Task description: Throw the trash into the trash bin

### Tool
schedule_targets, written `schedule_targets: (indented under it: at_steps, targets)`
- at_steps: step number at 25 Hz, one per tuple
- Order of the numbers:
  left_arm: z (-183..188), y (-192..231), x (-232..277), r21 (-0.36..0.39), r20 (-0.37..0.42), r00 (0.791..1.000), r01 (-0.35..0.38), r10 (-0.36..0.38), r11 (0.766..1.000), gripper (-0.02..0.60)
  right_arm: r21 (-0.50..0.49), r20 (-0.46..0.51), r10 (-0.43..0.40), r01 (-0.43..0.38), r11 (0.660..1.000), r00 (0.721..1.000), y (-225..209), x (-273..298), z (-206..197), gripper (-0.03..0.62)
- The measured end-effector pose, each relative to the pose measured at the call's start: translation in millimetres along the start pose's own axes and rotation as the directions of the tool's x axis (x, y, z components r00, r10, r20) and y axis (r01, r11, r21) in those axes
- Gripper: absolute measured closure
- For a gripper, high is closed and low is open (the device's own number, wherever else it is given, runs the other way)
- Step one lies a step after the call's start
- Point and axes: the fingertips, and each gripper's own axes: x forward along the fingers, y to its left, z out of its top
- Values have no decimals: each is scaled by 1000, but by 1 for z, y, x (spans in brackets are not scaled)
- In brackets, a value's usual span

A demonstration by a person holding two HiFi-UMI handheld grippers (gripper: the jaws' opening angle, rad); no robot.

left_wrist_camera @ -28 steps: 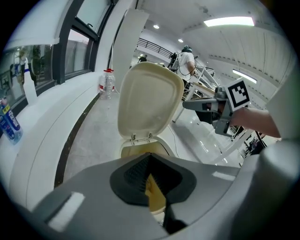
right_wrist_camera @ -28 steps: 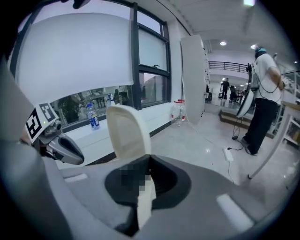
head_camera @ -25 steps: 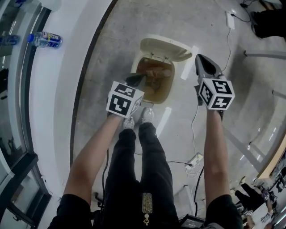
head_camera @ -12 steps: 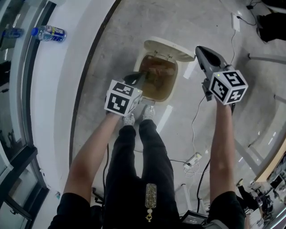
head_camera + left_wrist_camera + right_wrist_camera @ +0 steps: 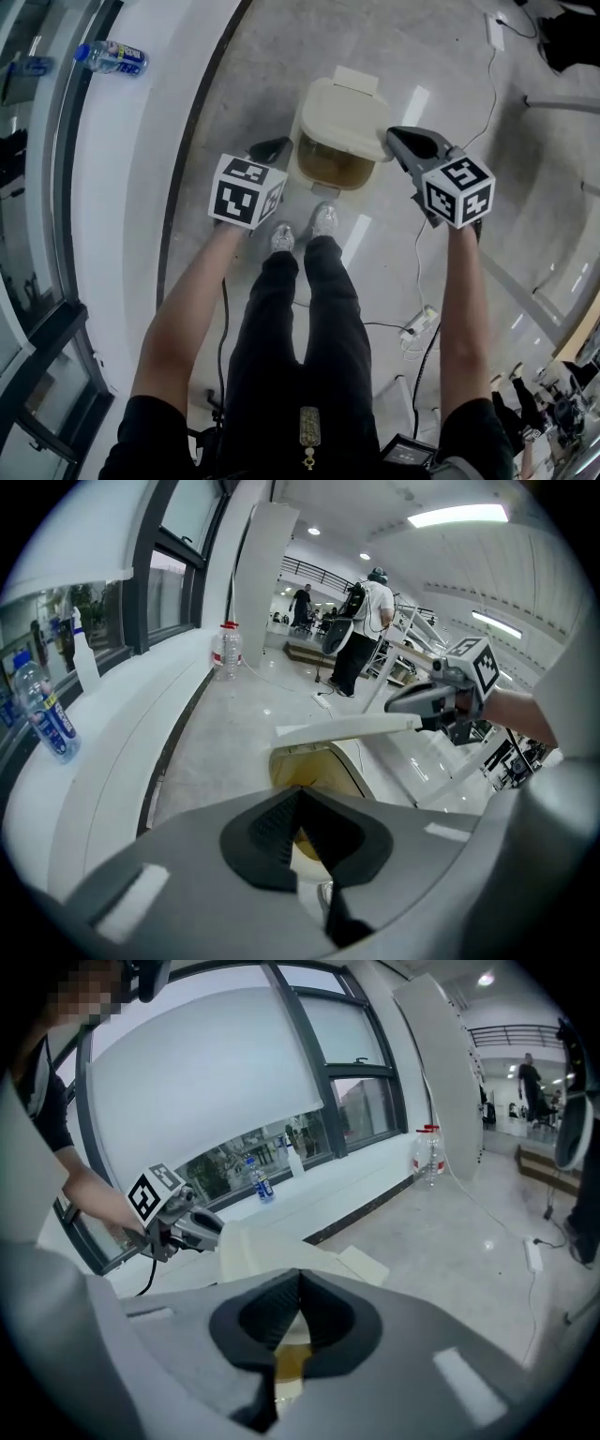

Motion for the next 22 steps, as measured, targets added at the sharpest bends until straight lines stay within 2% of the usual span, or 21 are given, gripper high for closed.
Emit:
schedule_targets:
  at_steps: [5,8,16,22]
  targets:
    - [-11,-3,-1,-4,-4,1000,2,-2,1000,578,32,-84,2,0,999,996,32,21,-51,592]
    - [-21,-17,7,10,-28,999,31,-31,999,578,48,-123,-33,39,998,992,40,31,-77,592]
    - [-59,-42,40,43,-107,992,77,-72,996,578,97,-166,-140,157,983,976,42,55,-118,592]
    - [-92,-40,67,4,-152,986,73,-72,997,578,122,-190,-166,190,974,968,42,73,-139,592]
